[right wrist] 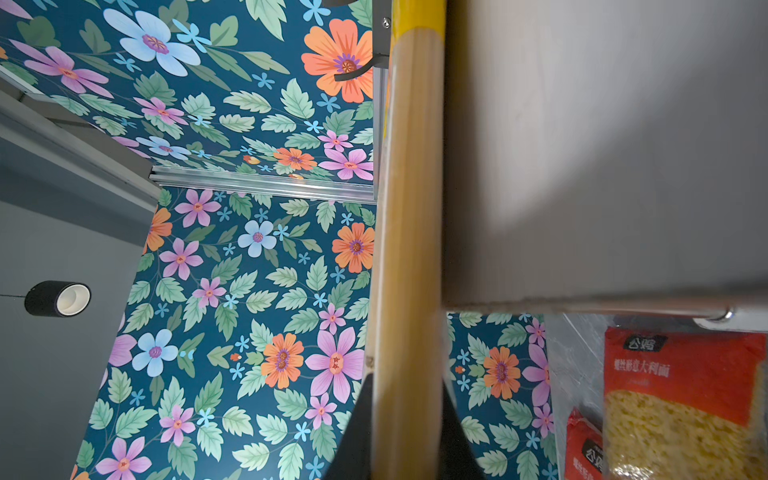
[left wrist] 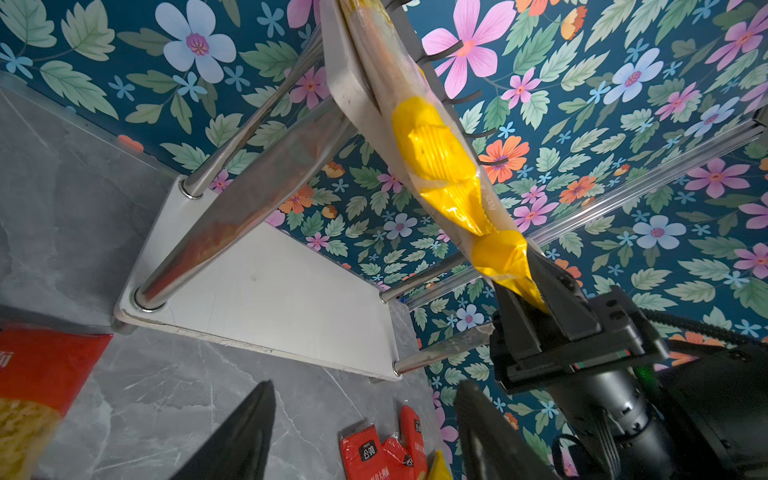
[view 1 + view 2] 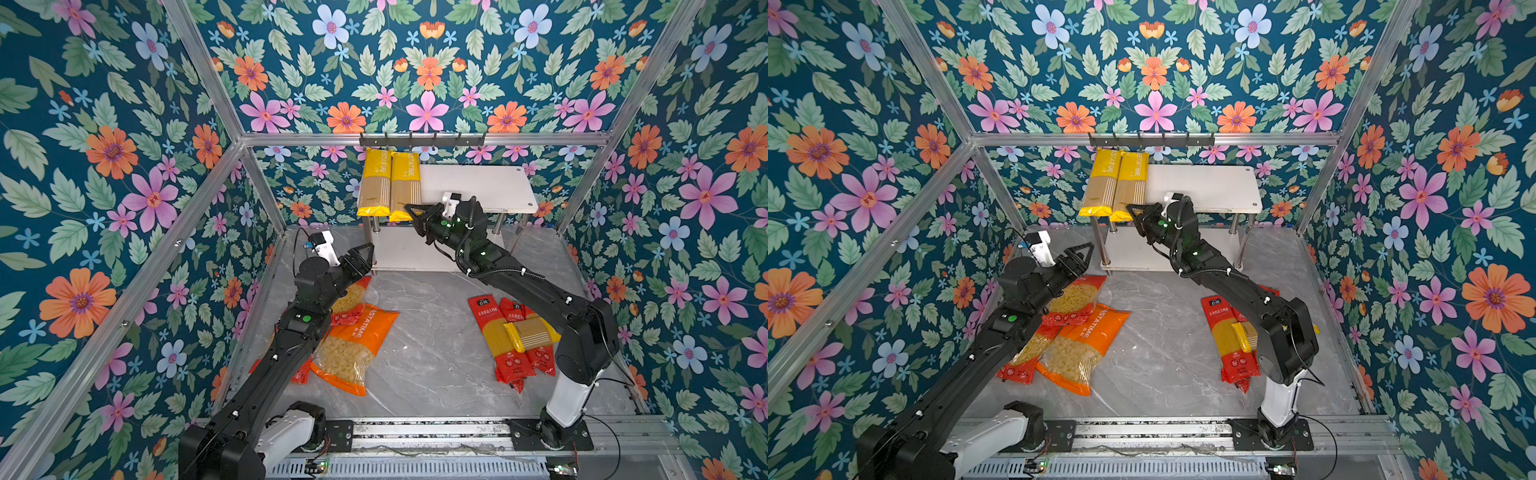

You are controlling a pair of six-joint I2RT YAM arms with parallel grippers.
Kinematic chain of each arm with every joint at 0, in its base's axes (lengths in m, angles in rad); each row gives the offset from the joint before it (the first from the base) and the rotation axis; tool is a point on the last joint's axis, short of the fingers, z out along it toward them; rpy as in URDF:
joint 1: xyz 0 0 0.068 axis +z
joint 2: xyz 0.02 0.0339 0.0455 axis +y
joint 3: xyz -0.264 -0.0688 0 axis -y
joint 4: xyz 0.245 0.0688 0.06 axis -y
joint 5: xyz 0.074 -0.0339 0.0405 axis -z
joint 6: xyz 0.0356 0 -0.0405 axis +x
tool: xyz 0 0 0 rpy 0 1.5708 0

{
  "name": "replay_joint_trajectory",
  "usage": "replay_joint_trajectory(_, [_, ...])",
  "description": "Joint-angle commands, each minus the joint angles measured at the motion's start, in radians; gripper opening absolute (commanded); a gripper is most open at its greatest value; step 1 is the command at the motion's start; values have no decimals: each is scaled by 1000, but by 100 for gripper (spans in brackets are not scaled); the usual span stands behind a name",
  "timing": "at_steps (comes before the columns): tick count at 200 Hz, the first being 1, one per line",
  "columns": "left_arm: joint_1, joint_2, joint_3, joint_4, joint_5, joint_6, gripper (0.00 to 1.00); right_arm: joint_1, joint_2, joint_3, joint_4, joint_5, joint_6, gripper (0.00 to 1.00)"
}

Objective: Place and organize the pasta boxes and bags onto the shelf
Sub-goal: 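Open both grippers and lower them back toward the table, then reach the right gripper to a third yellow pack while the left waits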

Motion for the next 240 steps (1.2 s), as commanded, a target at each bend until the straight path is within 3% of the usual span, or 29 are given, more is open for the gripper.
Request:
replay_joint_trajectory(1, [0,2,-5,47,10,-9,71,0,18,23,51,10,-9,0])
replay_joint_trajectory(37, [0,3,-19,54,10,-16,71,-6,41,42,66,4,-8,3])
replay_joint_trajectory(49, [0,4,-19,58,12,-18,71,-6,37,35,73,-2,-9,14])
replay_joint_trajectory(77, [0,8,-19,65,15,-18,71,-6,-4,-7,81,-10,-46,48])
replay_joint_trajectory(109, [0,10,-25,89,20,-14,71,-11,-88,-107,85,-13,-68,66])
replay_joint_trajectory(132, [-7,4,-44,114,24,-4,71,-19,-198,-248,112,-36,-69,68])
replay_joint_trajectory(152, [-67,-6,-58,85,-20,85,71,-42,-330,-411,58,-79,-98,68])
replay_joint_trajectory(171, [-190,6,-68,45,-141,201,71,-79,-472,-549,-133,-123,-184,66])
replay_joint_trajectory(189, [-319,64,-73,54,-239,279,71,-120,-584,-646,-424,-133,-323,62])
replay_joint_trajectory(213, [-453,188,-82,145,-291,280,71,-161,-706,-749,-724,-93,-505,61])
replay_joint_trajectory(240, [-575,370,-34,233,-296,270,71,-234,-789,-814,-923,-62,-662,62])
